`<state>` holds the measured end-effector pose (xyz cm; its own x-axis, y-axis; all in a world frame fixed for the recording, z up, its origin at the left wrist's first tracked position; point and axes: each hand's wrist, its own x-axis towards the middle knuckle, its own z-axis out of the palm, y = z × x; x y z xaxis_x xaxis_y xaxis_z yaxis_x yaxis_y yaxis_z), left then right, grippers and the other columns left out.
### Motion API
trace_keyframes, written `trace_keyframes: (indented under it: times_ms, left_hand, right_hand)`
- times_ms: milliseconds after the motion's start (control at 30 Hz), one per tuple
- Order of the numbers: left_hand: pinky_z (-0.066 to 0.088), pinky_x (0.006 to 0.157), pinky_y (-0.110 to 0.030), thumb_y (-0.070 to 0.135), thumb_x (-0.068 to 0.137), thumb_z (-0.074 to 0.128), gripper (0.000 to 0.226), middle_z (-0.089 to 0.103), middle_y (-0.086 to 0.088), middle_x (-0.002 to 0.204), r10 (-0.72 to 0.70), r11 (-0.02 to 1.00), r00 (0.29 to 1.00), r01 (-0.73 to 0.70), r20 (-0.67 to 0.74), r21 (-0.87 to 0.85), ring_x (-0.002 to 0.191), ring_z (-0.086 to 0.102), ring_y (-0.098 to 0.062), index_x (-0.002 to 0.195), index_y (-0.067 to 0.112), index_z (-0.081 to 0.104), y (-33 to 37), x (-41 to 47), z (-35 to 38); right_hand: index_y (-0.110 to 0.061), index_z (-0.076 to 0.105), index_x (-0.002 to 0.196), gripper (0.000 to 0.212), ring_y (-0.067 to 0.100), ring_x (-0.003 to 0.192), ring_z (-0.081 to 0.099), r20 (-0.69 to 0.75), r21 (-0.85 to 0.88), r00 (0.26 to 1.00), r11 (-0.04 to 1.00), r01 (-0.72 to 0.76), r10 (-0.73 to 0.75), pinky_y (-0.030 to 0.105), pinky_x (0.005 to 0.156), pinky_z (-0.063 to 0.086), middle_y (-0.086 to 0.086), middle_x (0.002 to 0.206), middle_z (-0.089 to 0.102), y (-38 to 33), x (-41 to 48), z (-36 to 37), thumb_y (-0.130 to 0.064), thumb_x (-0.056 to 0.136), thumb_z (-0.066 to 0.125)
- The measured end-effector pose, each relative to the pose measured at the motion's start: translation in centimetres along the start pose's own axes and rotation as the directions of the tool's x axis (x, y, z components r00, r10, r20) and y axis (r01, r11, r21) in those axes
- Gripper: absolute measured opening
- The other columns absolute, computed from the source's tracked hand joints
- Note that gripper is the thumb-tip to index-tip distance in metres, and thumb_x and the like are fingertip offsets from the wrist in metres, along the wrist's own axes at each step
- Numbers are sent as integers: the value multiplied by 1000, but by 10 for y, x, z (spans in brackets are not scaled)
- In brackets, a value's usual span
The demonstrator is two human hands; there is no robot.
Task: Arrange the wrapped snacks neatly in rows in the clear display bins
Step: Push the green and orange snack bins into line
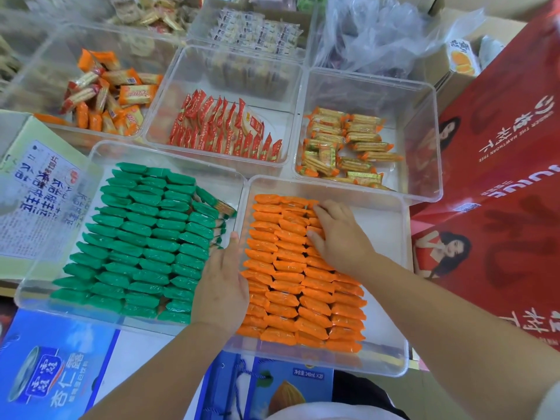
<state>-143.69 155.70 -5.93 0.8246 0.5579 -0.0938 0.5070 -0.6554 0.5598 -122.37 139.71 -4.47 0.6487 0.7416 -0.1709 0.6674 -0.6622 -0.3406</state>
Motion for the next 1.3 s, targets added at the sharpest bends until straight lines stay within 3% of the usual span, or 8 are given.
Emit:
trace_keyframes:
  times_ms: [133, 267, 433, 600, 867, 1067, 1200, 1300]
  left_hand:
    - [54, 78, -40, 12, 95, 53, 79, 47, -10, 134, -5, 1000, 1000, 5, -8, 0, 110, 54, -27, 157, 33, 9, 0, 0, 0]
    - [51, 74, -37, 10, 94, 54, 77, 49, -10, 129, 6, 1000, 1000, -6, -13, -1, 103, 55, -25, 158, 29, 14, 0, 0, 0]
    - [52, 72, -37, 12, 95, 53, 77, 49, -7, 127, -14, 1000, 1000, 14, -11, 1, 101, 54, -23, 159, 30, 14, 0, 0, 1]
    - [55, 73, -39, 13, 95, 52, 76, 49, -6, 129, -25, 1000, 1000, 25, -12, 1, 103, 56, -22, 158, 32, 13, 1, 0, 0]
    - [54, 79, -43, 10, 96, 54, 73, 49, -12, 133, -22, 1000, 1000, 22, 2, 13, 110, 55, -29, 159, 23, 19, 4, 0, -1]
    - [55, 78, -43, 11, 97, 51, 70, 48, -9, 132, -43, 999, 999, 43, 5, -4, 107, 54, -25, 159, 22, 21, 5, -1, -2]
    - [54, 79, -45, 12, 97, 51, 70, 48, -9, 132, -47, 999, 999, 47, 17, 4, 106, 54, -26, 160, 21, 21, 4, -1, -3]
    - [54, 77, -44, 13, 97, 51, 70, 48, -8, 130, -47, 999, 999, 47, 16, 6, 105, 54, -25, 160, 22, 20, 4, -1, -3]
  right_hand:
    - [-14, 52, 144, 44, 20, 136, 38, -20, 185, 999, 982, 39, -36, 31, 111, 32, 2, 145, 49, 4, 6, -13, -31, 103, 51]
    - [-12, 70, 112, 26, 24, 106, 60, -216, 395, 923, 893, -217, 319, 27, 80, 40, 7, 112, 68, 24, 3, -27, -19, 102, 47]
    - [-10, 63, 129, 38, 30, 116, 57, 314, 216, 874, 869, -446, 371, 34, 93, 44, 13, 131, 63, 34, 15, -23, -26, 107, 37]
    - [-14, 61, 128, 50, 28, 118, 54, 495, 157, 798, 868, -471, 343, 31, 94, 38, 16, 135, 59, 34, 16, -17, -36, 108, 21]
    - [-25, 46, 72, 36, 21, 75, 55, 206, 275, 904, 865, -420, 374, 26, 56, 32, 4, 82, 56, 28, -4, 14, -22, 105, 32]
    - [-10, 62, 95, 34, 30, 99, 57, -26, 304, 915, 875, -377, 403, 33, 85, 43, 13, 107, 57, 25, -15, 29, -22, 106, 32]
    - [-9, 62, 106, 38, 33, 107, 55, 112, 232, 907, 876, -422, 407, 39, 93, 45, 17, 119, 57, 26, -8, 22, -26, 107, 28]
    - [-14, 59, 91, 35, 36, 105, 56, 253, 197, 868, 856, -479, 427, 42, 92, 48, 17, 112, 62, 31, 3, 8, -24, 105, 28]
